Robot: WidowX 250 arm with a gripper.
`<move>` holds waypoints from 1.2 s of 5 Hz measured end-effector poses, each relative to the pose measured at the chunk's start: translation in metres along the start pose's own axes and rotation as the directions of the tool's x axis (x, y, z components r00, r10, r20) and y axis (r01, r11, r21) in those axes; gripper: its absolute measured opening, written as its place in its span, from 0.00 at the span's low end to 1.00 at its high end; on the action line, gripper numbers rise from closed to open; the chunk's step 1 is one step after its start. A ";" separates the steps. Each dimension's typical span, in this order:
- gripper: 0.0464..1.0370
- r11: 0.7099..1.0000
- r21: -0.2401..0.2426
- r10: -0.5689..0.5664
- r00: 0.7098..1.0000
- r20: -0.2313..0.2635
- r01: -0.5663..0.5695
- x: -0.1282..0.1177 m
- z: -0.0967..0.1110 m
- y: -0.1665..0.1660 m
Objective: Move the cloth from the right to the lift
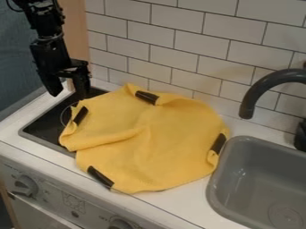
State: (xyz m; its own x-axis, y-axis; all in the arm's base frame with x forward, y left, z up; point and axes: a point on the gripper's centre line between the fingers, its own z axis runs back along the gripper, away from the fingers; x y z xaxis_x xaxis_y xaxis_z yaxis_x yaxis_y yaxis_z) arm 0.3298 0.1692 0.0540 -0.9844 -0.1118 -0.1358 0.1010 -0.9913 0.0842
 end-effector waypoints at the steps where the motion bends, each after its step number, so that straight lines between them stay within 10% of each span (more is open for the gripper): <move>1: 0.96 1.000 0.015 0.007 0.999 0.035 -0.007 0.006 -0.013 0.002; 5: 0.92 0.999 0.009 0.039 0.993 0.109 -0.041 0.008 -0.044 0.025; 6: 0.71 0.999 0.000 0.045 0.993 0.108 -0.046 0.007 -0.046 0.024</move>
State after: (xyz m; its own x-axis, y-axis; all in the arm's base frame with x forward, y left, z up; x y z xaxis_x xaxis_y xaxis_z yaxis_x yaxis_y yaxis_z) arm 0.3319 0.1413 0.0100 -0.9886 -0.1485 -0.0241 0.1457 -0.9852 0.0899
